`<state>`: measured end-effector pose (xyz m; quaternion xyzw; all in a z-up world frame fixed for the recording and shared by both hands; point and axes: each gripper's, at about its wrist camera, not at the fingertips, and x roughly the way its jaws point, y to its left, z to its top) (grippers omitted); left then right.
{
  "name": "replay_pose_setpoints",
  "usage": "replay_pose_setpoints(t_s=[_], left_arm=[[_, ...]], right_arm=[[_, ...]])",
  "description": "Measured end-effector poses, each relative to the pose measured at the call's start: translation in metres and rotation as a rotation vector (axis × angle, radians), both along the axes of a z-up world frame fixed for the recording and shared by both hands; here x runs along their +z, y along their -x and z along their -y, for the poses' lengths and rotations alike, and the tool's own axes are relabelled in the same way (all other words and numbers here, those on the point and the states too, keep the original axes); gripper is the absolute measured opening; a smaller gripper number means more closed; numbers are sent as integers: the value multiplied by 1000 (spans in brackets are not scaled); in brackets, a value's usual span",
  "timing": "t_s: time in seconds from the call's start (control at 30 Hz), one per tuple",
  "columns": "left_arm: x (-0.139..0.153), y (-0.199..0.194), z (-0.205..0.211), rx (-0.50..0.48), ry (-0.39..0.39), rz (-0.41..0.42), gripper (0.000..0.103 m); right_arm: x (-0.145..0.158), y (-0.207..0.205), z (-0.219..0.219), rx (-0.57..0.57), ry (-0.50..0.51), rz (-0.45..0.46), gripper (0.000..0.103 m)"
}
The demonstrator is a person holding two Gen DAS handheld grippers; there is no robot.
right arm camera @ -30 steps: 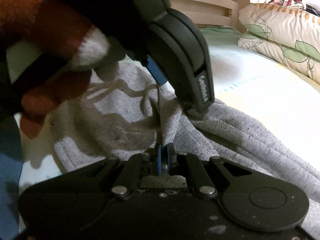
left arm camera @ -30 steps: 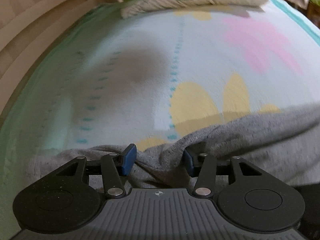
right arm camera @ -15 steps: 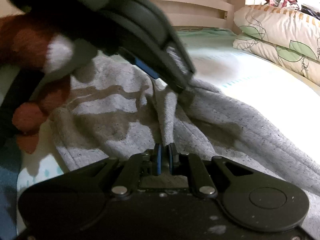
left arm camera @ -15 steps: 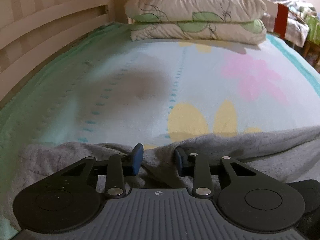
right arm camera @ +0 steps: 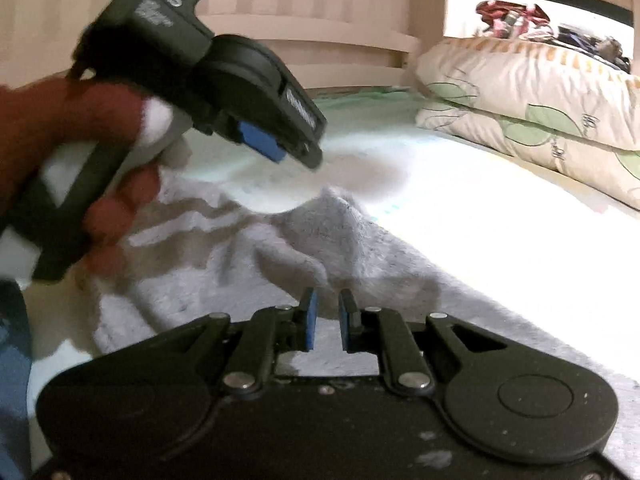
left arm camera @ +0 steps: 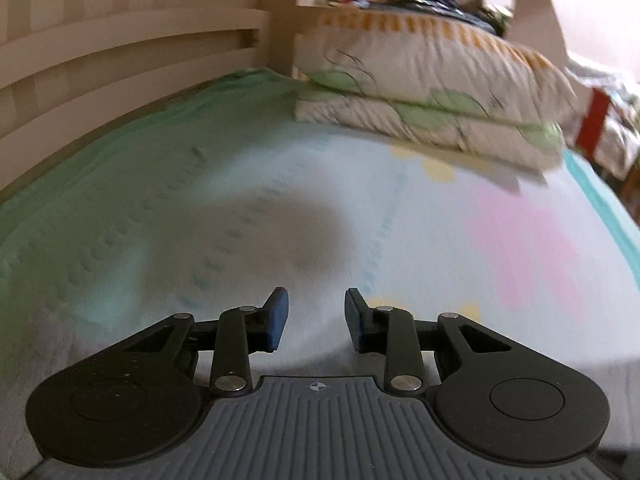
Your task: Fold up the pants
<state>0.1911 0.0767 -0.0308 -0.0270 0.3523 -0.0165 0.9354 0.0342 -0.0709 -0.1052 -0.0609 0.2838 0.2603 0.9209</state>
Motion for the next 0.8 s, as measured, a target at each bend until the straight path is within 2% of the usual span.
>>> replay_pose_setpoints(t_s=[0.07,0.17,0.33,0.43,0.5,0.63,0.8], left_arm=[[5,-5,-7,24,28,6,30],[6,4,-9,-13,41,-5,30],[-19,30,-3,-105,56,-114,30],[-37,35,1,-130,74,-187,30],[-45,33,5,-144,84,-215,30],[-56,15,12,-141,101,-238,31],[-69,-10,7,-84,125,-259,31]], right_arm=[[1,-4,3,-10,13,-6,16],[-3,-13,7,-25,9,-25,17],[-16,-42,4,-59,5,-69,18],[-31,-71,2,-107,31,-136,18],[-37,-90,7,-143,-2,-151,17],[-32,-113,16,-234,-15,-182,18],[-20,-100,43,-296,-72,-176,19]])
